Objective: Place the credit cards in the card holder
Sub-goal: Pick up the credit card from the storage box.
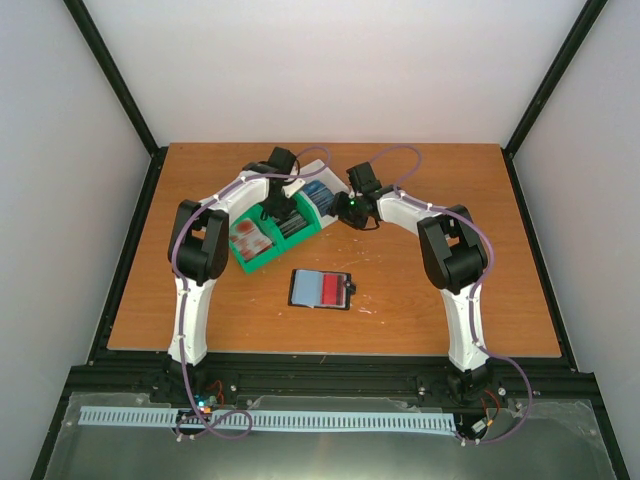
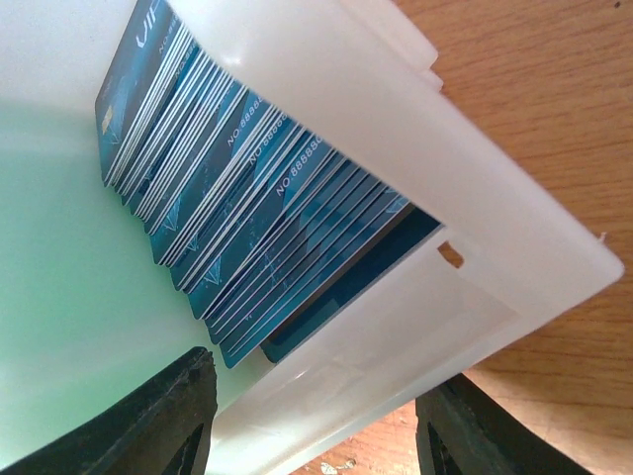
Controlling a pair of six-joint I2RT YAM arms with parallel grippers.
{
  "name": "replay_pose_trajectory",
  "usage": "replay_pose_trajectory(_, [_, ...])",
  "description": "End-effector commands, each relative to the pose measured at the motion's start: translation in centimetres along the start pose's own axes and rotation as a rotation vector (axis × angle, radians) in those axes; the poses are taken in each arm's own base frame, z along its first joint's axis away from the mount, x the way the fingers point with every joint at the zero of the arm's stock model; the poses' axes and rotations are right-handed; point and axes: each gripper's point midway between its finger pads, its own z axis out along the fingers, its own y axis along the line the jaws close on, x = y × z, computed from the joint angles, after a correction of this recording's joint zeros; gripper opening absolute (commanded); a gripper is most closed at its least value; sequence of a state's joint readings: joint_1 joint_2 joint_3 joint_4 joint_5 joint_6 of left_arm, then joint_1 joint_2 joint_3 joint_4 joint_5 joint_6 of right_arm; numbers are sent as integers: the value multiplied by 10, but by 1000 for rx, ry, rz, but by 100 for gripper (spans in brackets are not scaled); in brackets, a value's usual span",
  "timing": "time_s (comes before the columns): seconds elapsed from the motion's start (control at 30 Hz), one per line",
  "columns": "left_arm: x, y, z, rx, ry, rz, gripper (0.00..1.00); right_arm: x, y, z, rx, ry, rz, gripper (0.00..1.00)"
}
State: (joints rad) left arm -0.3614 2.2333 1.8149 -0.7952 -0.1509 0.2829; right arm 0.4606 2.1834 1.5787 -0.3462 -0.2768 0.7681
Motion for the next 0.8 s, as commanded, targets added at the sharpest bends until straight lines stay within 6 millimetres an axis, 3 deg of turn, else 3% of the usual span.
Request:
replay_pose_trajectory(0.0, [-18, 58, -29, -170, -72, -58, 12, 24, -33, 11, 100, 75, -9, 54])
replay_pose_trajectory(0.4, [-21, 59, -34, -172, -83, -67, 10, 24, -34, 11, 99, 75, -9, 54])
replay_pose_trajectory(0.77, [-11, 55, -14, -168, -45, -67, 11, 26, -35, 13, 99, 78, -9, 53])
